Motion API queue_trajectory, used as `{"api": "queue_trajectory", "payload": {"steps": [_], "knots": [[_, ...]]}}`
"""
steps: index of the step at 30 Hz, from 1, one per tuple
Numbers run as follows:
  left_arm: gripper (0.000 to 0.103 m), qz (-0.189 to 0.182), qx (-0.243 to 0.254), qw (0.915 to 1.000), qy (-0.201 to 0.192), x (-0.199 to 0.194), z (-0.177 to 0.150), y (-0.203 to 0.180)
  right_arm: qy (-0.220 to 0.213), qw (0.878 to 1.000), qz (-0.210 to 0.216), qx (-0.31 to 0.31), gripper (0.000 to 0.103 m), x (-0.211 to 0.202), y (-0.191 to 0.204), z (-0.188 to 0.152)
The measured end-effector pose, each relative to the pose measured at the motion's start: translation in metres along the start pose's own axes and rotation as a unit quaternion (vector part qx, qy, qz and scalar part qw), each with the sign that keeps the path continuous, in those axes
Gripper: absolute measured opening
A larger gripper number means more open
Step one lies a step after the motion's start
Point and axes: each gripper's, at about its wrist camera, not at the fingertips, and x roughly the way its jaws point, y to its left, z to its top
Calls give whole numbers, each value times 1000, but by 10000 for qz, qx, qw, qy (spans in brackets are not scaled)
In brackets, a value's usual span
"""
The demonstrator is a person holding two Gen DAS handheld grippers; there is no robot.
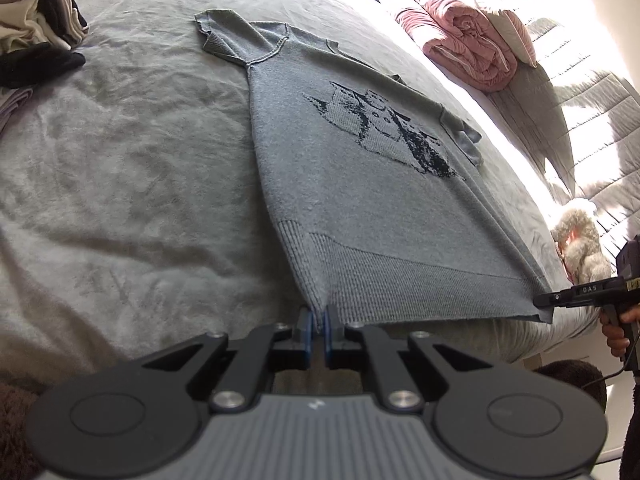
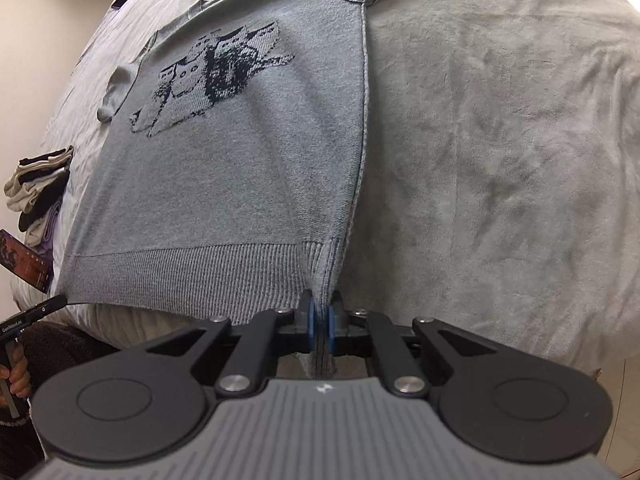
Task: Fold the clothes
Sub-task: 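Pull the hem taut with both tools, straightening the sweater body, then open both tools and release the hem onto the bed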
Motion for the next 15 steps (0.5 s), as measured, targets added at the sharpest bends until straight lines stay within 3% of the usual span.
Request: {"api": "queue_trajectory", "payload": {"steps": [8,15], "knots": [[5,309,81,9983,490,25,-15,11,359,9991,-227,70,5,23,-5,4],[5,229,-74,9980,582,35,-13,20,402,9988,-292,3,6,29,-6,3]]}}
